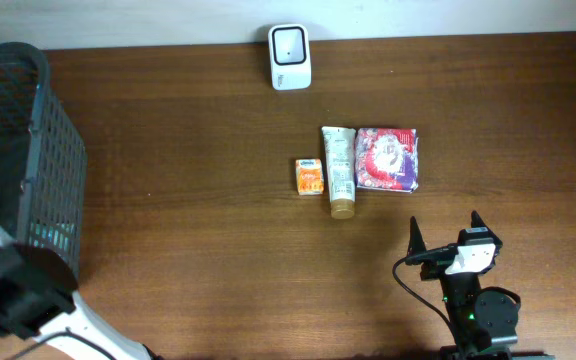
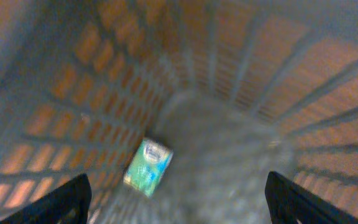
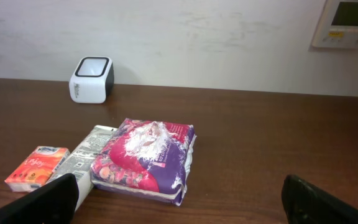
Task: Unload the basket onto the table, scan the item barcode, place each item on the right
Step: 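Grasp the green Kleenex tissue pack in the basket with left gripper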
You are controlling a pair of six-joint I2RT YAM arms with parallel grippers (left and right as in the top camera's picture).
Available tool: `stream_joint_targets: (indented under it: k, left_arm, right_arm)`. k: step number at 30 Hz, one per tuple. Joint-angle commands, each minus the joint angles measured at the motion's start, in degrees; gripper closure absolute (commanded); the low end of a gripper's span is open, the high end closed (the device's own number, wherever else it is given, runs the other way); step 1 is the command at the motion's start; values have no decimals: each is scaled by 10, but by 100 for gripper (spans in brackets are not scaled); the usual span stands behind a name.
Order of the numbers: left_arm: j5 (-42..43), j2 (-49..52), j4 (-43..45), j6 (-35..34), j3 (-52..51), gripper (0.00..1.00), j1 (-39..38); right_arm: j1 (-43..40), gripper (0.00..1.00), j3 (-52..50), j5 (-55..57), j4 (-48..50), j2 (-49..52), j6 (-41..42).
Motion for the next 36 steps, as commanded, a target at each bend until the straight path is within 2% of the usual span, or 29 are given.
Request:
stream_joint_targets:
  k: [1, 4, 7, 11, 13, 14, 15, 18, 26, 27, 29, 31, 32, 34, 35, 36]
  left_arm:
    - [-39, 57, -19, 42, -5, 13, 21]
    - [-53, 71, 6, 96, -64, 14, 24]
    - [-163, 71, 54, 103, -156, 14, 24]
    - [-165, 72, 136, 178, -255, 13, 25]
    - [-162, 72, 168, 187, -261, 15, 25]
    - [-150, 72, 185, 187, -261, 23, 25]
    - [-148, 74, 189, 187, -261, 24, 25]
    - [-93, 90, 186, 187, -262, 21, 35]
    - [-93, 123, 175, 187, -271, 30, 65]
    - [-93, 123, 176, 187, -271, 34, 69]
    - [-54, 123, 177, 187, -272, 52, 81]
    - [-33, 123, 177, 187, -271, 93, 86]
    - [-33, 122, 177, 179, -271, 100, 86]
    - [-33, 111, 177, 118, -267, 100, 86]
    - [4, 90, 175, 52, -254, 100, 86]
    - [42, 76, 175, 39, -249, 100, 86]
  right_arm:
    - [-1, 1, -5, 1, -2, -4, 2]
    - [-1, 1, -5, 1, -2, -4, 2]
    - [-1, 1, -5, 1, -2, -4, 2]
    - [-1, 1, -5, 1, -2, -4, 2]
    - [-1, 1, -5, 1, -2, -4, 2]
    - [-1, 1, -5, 1, -2, -4, 2]
    - [-1, 1, -5, 1, -2, -4, 2]
    - [-1, 1, -5, 1, -2, -4, 2]
    - [-1, 1, -5, 1, -2, -4, 2]
    - [-1, 1, -5, 1, -2, -4, 2]
    - [-1, 1, -5, 1, -2, -4, 2]
    - [-1, 1, -5, 1, -2, -4, 2]
    - [-1, 1, -5, 1, -2, -4, 2]
    - [-1, 1, -5, 1, -2, -4, 2]
    - [-1, 1, -5, 1, -2, -4, 2]
    - [-1, 1, -5, 1, -2, -4, 2]
